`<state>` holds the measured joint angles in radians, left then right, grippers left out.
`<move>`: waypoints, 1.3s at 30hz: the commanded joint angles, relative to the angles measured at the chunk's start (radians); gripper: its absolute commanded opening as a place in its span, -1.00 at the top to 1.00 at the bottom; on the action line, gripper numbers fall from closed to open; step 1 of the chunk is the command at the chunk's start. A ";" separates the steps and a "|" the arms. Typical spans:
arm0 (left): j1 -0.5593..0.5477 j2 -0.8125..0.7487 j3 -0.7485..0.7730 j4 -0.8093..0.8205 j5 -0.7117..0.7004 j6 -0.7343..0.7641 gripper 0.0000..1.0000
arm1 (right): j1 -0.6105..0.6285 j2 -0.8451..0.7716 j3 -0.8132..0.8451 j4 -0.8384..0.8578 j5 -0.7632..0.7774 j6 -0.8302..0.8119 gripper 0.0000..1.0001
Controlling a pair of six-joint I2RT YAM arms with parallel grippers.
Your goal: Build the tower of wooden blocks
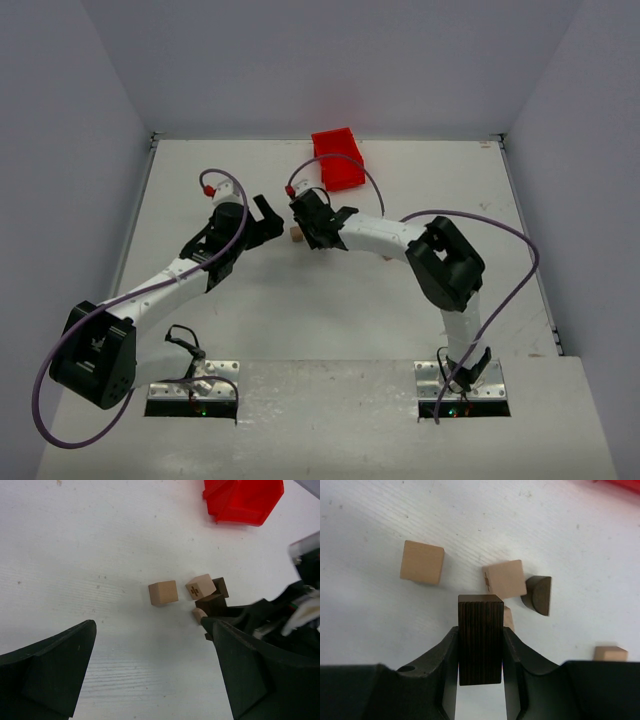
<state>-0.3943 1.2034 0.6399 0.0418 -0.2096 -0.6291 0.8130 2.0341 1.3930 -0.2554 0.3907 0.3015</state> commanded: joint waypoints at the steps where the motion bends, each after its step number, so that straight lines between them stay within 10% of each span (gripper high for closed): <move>1: -0.005 -0.002 0.066 0.072 0.030 0.034 -1.00 | -0.037 -0.205 -0.097 0.051 0.005 -0.049 0.44; 13: -0.005 0.036 0.065 0.149 0.018 0.090 -1.00 | -0.277 -0.617 -0.433 0.019 -0.145 -0.144 0.42; 39: -0.002 0.036 0.040 0.137 -0.096 0.091 -1.00 | -0.326 -0.418 -0.336 -0.042 -0.076 -0.133 0.37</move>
<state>-0.3939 1.2690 0.6861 0.1383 -0.2838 -0.5461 0.4970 1.6087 1.0187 -0.3231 0.3196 0.1555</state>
